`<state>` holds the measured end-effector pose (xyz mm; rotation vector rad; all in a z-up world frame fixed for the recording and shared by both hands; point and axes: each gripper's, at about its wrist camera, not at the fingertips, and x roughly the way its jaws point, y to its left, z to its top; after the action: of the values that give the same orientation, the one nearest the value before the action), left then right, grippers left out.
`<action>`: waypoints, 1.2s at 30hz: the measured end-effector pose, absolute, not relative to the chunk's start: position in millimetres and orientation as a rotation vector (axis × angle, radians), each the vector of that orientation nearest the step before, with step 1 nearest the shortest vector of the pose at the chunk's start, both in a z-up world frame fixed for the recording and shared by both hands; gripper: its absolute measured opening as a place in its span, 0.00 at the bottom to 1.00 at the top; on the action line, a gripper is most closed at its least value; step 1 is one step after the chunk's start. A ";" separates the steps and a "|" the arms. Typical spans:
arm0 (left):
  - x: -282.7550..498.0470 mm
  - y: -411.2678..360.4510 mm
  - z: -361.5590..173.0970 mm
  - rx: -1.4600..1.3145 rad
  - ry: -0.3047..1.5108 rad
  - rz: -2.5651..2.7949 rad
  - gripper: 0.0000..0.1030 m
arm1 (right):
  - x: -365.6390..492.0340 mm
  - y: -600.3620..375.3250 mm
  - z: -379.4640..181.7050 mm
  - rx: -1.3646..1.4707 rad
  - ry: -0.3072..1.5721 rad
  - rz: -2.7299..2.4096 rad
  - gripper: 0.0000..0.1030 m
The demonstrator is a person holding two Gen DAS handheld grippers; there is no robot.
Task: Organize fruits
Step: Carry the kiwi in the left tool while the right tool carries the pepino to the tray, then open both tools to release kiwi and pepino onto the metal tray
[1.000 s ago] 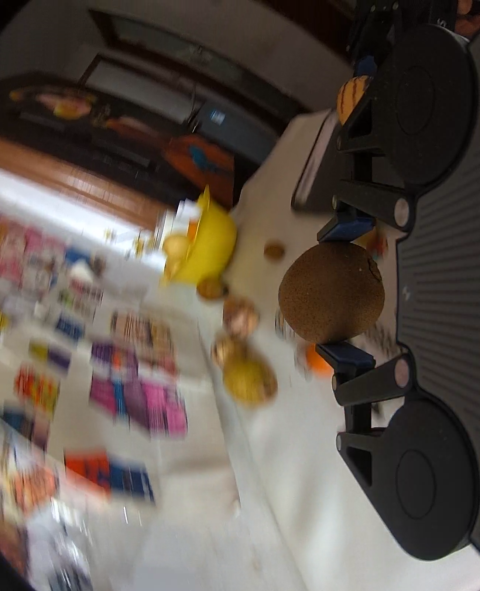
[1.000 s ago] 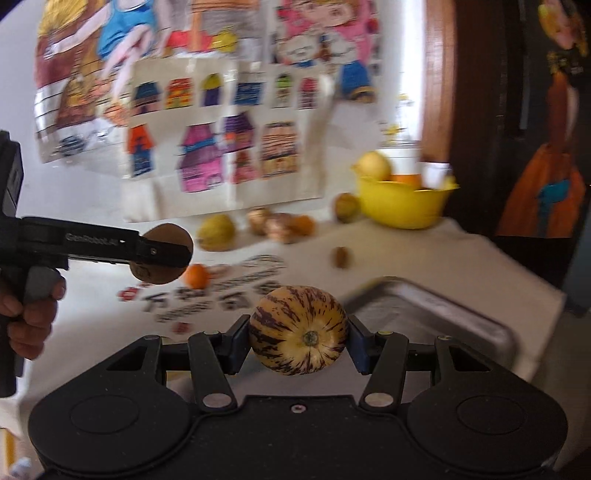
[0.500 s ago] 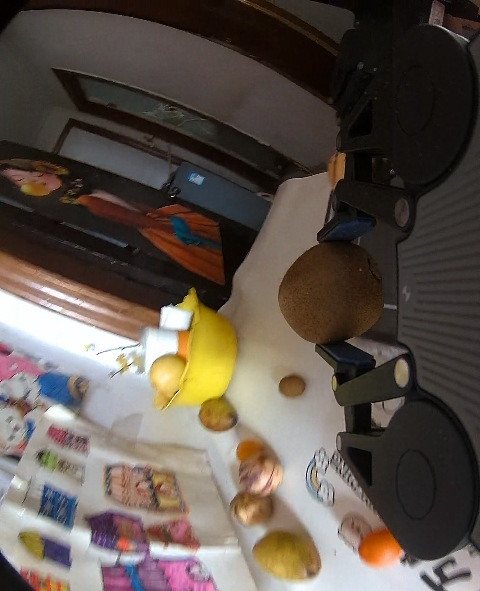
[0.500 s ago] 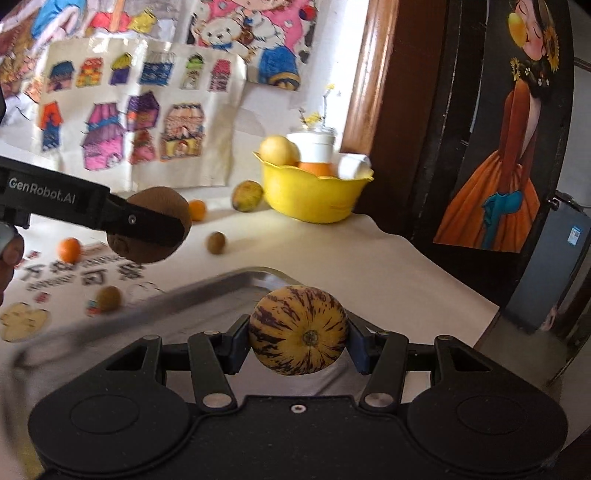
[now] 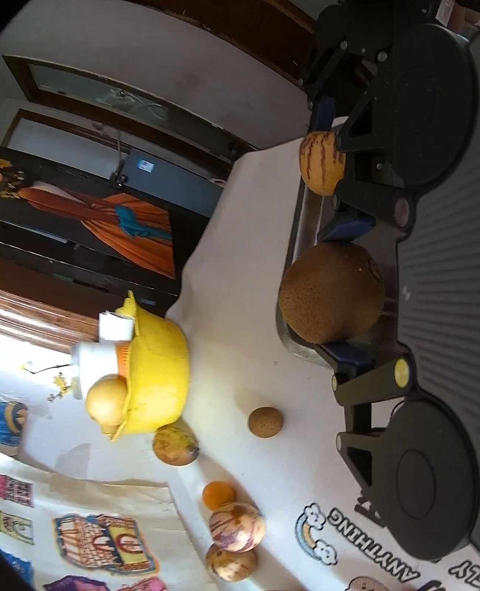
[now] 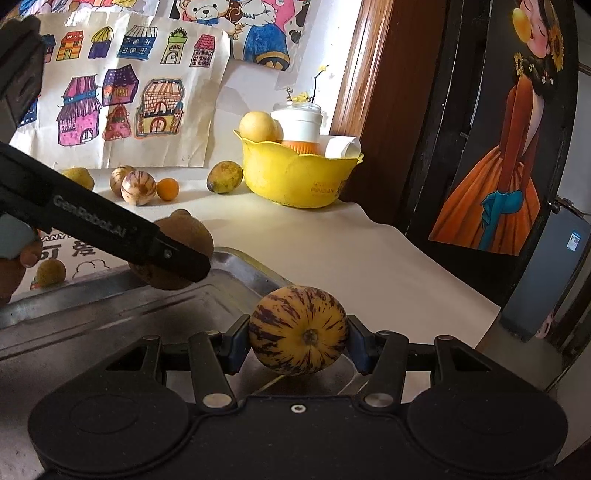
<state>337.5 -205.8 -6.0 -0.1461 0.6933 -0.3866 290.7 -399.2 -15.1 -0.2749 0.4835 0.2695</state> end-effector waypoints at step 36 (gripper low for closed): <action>259.5 -156.1 31.8 -0.221 0.558 -0.292 0.99 | 203.9 -382.0 21.2 -0.151 0.406 0.308 0.98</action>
<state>259.5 -156.1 31.8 -0.2209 0.5584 -0.2923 203.9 -382.0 21.2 -0.1513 0.4062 0.3082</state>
